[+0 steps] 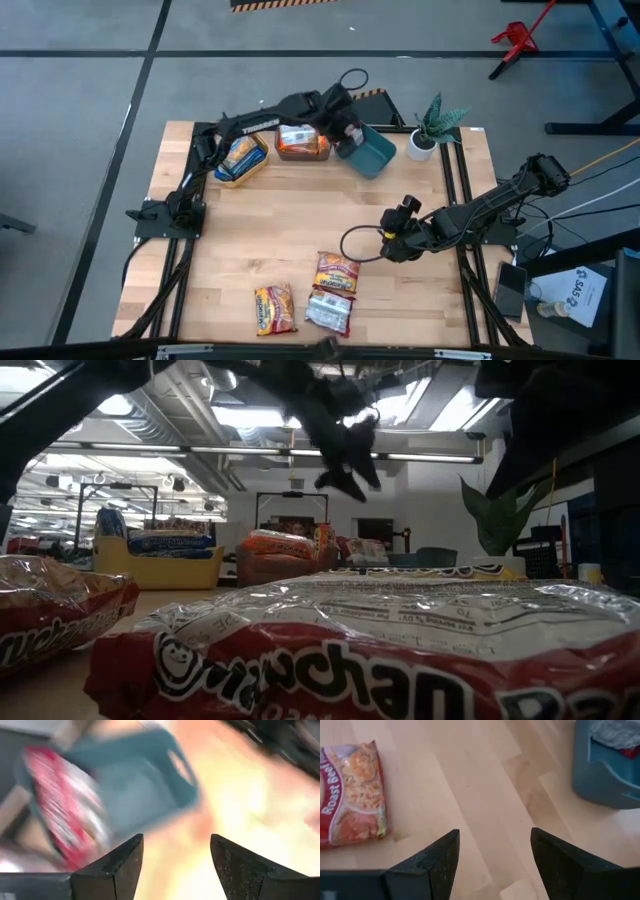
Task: Sort Maruchan noodles
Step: Put the red noodle pack into the blue bin
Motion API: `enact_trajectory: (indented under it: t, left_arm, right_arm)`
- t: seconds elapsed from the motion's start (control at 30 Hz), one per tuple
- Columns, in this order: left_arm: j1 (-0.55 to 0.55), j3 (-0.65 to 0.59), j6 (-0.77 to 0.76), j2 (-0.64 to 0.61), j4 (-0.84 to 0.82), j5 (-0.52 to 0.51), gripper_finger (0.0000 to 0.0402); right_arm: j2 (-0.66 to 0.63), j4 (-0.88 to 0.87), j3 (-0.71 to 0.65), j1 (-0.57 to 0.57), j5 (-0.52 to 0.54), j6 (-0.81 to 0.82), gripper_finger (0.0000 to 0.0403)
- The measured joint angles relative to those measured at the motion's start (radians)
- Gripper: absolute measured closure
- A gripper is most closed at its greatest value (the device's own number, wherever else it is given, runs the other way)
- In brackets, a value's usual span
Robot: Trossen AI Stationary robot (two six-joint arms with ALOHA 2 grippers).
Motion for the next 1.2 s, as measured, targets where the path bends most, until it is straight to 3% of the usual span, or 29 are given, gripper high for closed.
enact_trajectory:
  t: [0.1, 0.23, 0.4, 0.57, 0.7, 0.87, 1.03, 1.2]
  left_arm:
    - [-0.027, 0.058, 0.074, -0.038, -0.262, 0.111, 0.0178]
    - [-0.087, 0.056, 0.098, -0.119, -0.481, 0.121, 0.0178]
    - [-0.23, 0.012, -0.015, -0.275, -0.467, 0.044, 0.0178]
    - [-0.407, -0.259, -0.213, -0.458, -0.266, -0.118, 0.0178]
    - [-0.508, -0.589, -0.394, -0.569, 0.11, -0.103, 0.0178]
    - [-0.557, -0.923, -0.457, -0.586, 0.628, -0.017, 0.0178]
    - [-0.553, -1.11, -0.431, -0.506, 0.944, 0.017, 0.0178]
    - [-0.54, -1.161, -0.417, -0.421, 1.051, 0.102, 0.0178]
  right_arm:
    - [0.0, 0.015, -0.017, 0.018, -0.02, -0.001, 0.0171]
    - [0.0, 0.031, -0.075, 0.079, -0.041, 0.066, 0.0171]
    - [0.0, 0.153, -0.161, 0.176, -0.05, 0.174, 0.0171]
    - [0.0, 0.276, -0.219, 0.249, -0.049, 0.178, 0.0171]
    - [0.0, 0.418, -0.261, 0.291, -0.05, 0.083, 0.0171]
    - [0.042, 0.597, -0.267, 0.3, -0.068, -0.106, 0.0171]
    - [0.199, 0.68, -0.197, 0.299, -0.075, -0.26, 0.0171]
    - [0.369, 0.652, -0.085, 0.299, -0.056, -0.268, 0.0171]
